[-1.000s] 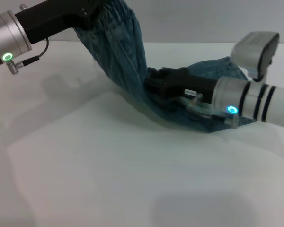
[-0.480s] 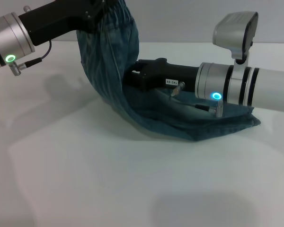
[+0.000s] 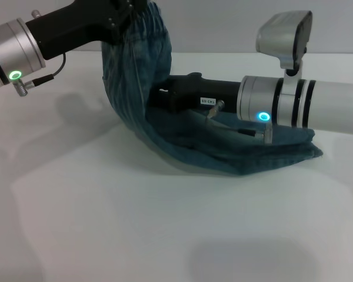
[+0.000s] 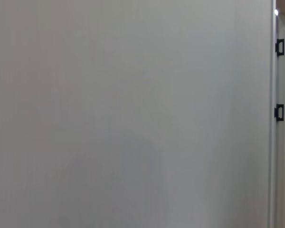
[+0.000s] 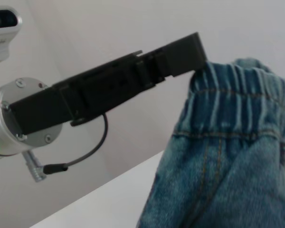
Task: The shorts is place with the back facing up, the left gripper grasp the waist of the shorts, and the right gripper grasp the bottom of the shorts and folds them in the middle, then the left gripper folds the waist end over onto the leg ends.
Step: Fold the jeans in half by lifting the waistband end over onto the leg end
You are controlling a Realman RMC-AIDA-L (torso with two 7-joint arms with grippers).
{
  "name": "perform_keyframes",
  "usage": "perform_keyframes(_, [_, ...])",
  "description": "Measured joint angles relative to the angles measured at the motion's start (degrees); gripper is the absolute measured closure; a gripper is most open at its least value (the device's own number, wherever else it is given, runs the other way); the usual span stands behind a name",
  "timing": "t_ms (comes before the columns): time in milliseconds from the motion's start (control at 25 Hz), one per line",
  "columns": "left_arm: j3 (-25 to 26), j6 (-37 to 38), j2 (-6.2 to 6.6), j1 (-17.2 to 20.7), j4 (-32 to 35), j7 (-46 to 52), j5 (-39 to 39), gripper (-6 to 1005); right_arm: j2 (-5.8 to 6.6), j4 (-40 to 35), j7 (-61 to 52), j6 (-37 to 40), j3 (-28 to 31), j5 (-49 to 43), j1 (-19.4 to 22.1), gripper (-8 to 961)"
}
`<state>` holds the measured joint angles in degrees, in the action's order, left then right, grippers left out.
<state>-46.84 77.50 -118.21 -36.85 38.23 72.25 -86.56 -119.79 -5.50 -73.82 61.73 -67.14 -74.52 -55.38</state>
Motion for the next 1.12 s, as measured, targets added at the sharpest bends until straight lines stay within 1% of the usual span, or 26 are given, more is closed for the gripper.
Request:
perform_keyframes(400, [-0.19,-0.07,0.03,-0.01,-0.12,-0.06,-0.02,986,0.0,-0.03,-1.84,1.76,-0.75,0.05,-3.15,567])
perform_keyframes(560, [-0.18,-0.07,0.09,0.27,-0.18,-0.08,-0.05,985,-0.07,0.08,-1.92,1.66,-0.79,-0.01,-2.57,568])
perform_keyframes(680, [-0.18,-0.07,0.1,0.51,-0.18,-0.09,-0.18,984,0.04,-1.11,-2.44,1.35,-0.8,-0.02,0.44,568])
perform_keyframes(1000, [-0.54,-0.07,-0.01,1.18,-0.22,-0.1,-0.23,982,0.48,-8.35,-2.65,-0.42,-0.13,0.36,13.43,568])
perform_keyframes(1120, [-1.89,-0.07,-0.18,1.45,-0.52,-0.1,-0.02,981,0.51,-10.86,-2.42,-2.91,0.06,0.48,17.08,568])
